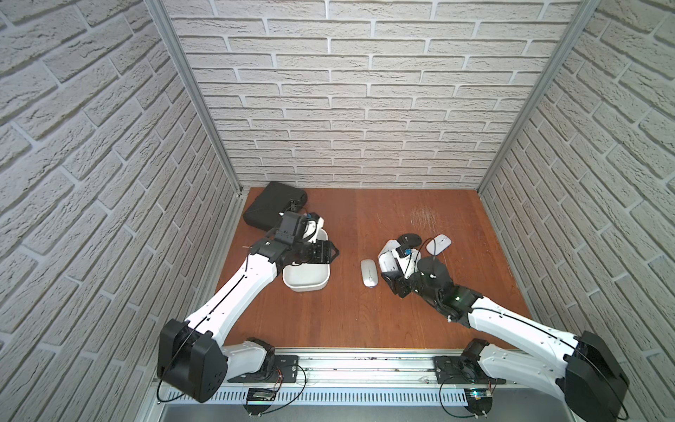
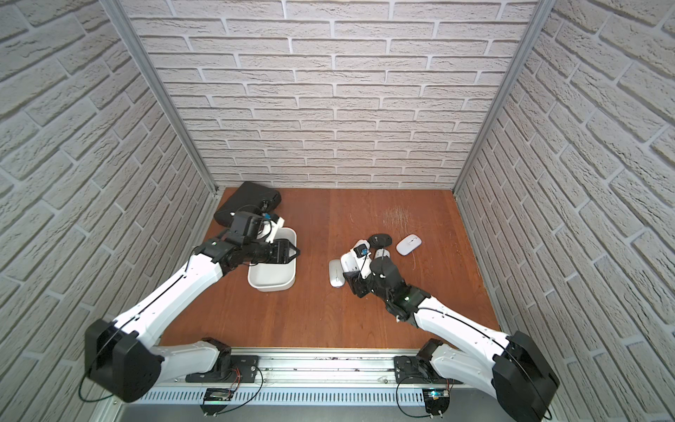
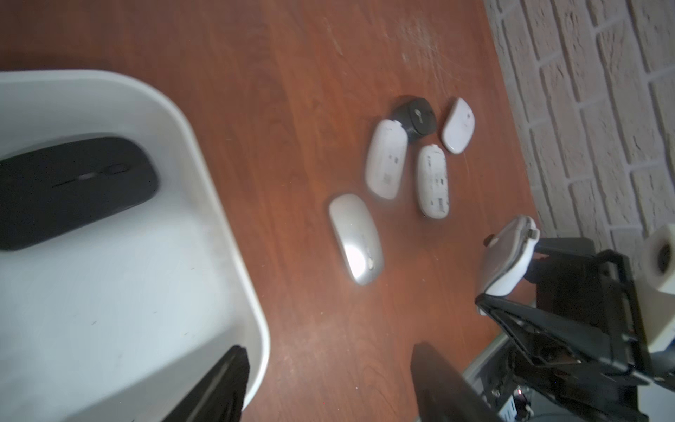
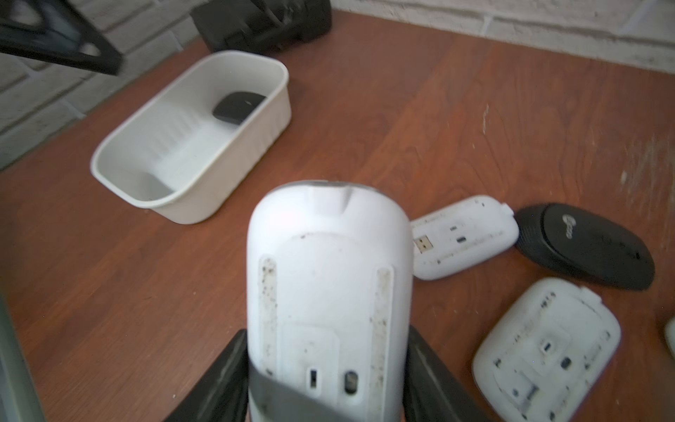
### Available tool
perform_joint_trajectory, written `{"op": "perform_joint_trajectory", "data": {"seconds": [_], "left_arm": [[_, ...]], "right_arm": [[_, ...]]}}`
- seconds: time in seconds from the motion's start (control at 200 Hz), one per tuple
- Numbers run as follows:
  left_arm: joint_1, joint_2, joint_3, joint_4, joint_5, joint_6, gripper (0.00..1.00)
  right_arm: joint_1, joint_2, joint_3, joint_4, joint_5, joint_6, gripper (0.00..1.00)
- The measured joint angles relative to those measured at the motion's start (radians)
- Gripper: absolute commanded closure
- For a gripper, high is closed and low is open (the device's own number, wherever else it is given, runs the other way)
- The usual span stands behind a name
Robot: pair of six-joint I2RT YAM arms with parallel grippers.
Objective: Put the mouse in the storage box
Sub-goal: Pick up the mouse from the center of the board.
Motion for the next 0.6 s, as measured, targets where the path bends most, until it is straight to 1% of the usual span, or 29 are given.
{"op": "perform_joint_trajectory", "data": {"seconds": [0.07, 0.125, 0.25, 0.395, 0.6], "left_arm": [[-0.075, 0.050, 0.053, 0.025, 0.021, 0.008, 0.25], [-0.126, 0.086, 0.091, 0.046, 0.037, 0.013, 0.26], [-0.205, 0.161, 0.154, 0.075, 0.065, 0.027, 0.27], [-0.260, 0.228, 0.178, 0.103, 0.082, 0.029, 0.32], [-0.307, 0.315, 0.201, 0.124, 0.103, 0.020, 0.39]], "right_arm": [[0.000, -0.029, -0.061, 0.090, -0.049, -0.046, 0.56], [0.000, -0.032, -0.082, 0.124, -0.081, -0.068, 0.56], [0.000, -0.032, -0.089, 0.167, -0.132, -0.100, 0.56], [-0.003, -0.039, -0.098, 0.180, -0.150, -0.112, 0.56], [0.002, -0.039, -0.103, 0.187, -0.179, -0.123, 0.56]]}}
